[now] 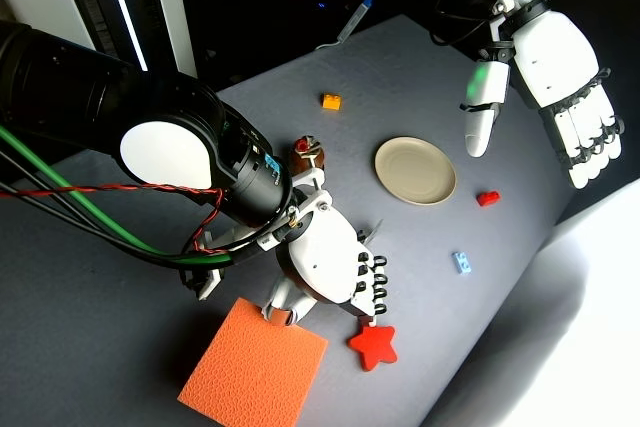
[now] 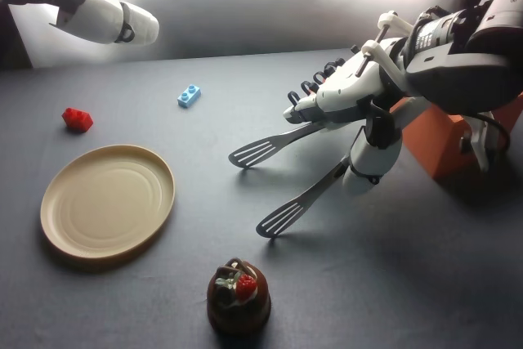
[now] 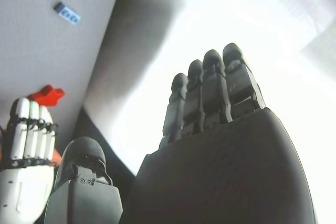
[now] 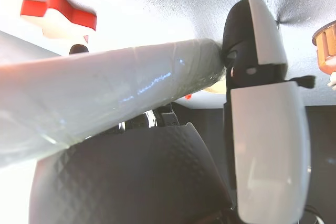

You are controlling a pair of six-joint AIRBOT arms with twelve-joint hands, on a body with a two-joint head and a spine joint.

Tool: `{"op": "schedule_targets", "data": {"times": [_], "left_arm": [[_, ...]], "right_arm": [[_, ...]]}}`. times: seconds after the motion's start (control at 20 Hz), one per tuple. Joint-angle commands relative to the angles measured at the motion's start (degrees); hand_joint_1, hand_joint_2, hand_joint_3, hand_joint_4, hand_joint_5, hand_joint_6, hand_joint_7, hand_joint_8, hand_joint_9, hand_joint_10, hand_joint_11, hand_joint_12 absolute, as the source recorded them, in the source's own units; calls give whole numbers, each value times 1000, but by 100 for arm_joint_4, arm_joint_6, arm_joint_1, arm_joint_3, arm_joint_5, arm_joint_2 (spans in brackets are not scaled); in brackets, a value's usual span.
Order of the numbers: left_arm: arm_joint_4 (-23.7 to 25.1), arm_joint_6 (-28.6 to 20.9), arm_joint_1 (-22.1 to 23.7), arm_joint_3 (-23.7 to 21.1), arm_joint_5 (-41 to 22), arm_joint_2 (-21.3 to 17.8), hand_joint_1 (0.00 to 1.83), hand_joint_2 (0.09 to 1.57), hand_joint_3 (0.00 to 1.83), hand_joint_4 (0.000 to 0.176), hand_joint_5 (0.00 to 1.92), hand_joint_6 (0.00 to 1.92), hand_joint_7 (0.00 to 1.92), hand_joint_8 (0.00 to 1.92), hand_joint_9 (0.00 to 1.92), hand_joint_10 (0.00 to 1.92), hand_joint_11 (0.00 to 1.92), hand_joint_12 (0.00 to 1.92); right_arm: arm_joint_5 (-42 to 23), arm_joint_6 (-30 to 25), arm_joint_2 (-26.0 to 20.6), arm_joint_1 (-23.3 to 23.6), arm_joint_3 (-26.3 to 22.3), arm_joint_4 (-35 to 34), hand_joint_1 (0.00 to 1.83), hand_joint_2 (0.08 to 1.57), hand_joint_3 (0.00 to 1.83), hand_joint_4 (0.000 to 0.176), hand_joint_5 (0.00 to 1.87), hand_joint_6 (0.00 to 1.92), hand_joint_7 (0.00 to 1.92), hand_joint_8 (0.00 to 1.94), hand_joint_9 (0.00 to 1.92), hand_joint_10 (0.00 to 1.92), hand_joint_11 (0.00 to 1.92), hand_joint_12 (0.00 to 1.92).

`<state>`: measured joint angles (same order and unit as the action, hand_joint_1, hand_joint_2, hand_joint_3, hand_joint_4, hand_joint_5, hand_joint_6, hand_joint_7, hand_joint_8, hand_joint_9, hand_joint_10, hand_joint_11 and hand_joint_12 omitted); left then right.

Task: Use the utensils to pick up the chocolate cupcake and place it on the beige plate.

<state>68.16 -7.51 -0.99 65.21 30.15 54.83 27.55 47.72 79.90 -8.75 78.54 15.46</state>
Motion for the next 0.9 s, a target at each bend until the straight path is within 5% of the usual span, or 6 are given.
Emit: {"op": "schedule_targets", "data": {"times": [0.0, 0.4, 0.85], "left_arm": [[322, 19, 81, 0, -94, -50, 0, 1108, 0, 0, 96, 0, 109, 2, 106, 0, 0, 145], [324, 19, 82, -4, -94, -51, 0, 1107, 0, 0, 66, 0, 80, 0, 77, 1, 1, 56], [367, 19, 81, -24, -94, -58, 0, 1120, 0, 0, 59, 3, 73, 7, 72, 5, 7, 37]], "right_arm": [[-187, 33, -43, -7, 24, 104, 760, 1039, 7, 0, 39, 3, 16, 1, 39, 1, 0, 350], [-212, 34, -45, 12, 23, 109, 758, 1046, 2, 0, 20, 4, 0, 0, 20, 3, 0, 259], [-232, 33, -51, 16, 23, 109, 791, 1053, 0, 0, 125, 8, 132, 8, 149, 12, 0, 495]]}}
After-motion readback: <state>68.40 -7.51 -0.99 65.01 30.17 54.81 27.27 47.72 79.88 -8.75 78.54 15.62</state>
